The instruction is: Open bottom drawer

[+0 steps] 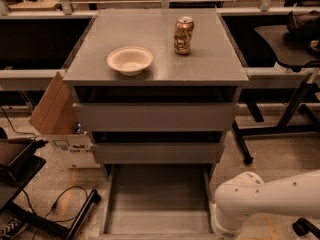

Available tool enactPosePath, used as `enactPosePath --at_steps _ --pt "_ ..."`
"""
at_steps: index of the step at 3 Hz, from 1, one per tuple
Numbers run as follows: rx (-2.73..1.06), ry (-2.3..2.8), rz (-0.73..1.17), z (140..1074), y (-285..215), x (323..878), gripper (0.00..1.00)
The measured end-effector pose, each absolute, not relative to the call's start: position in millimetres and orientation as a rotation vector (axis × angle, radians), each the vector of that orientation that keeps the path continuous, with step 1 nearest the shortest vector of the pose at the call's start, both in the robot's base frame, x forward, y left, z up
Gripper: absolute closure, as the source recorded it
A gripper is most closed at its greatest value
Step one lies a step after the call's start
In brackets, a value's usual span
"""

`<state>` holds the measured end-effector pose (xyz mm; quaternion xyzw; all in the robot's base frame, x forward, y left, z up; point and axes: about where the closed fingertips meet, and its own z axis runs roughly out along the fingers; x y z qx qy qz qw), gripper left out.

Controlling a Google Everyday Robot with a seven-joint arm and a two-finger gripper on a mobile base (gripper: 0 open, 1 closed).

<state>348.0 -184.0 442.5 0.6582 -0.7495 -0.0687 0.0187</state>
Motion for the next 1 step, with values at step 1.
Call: enactPosePath --at_steps 1 --pt "2.064 -2.481 -0.002 516.6 -204.4 349.2 0.00"
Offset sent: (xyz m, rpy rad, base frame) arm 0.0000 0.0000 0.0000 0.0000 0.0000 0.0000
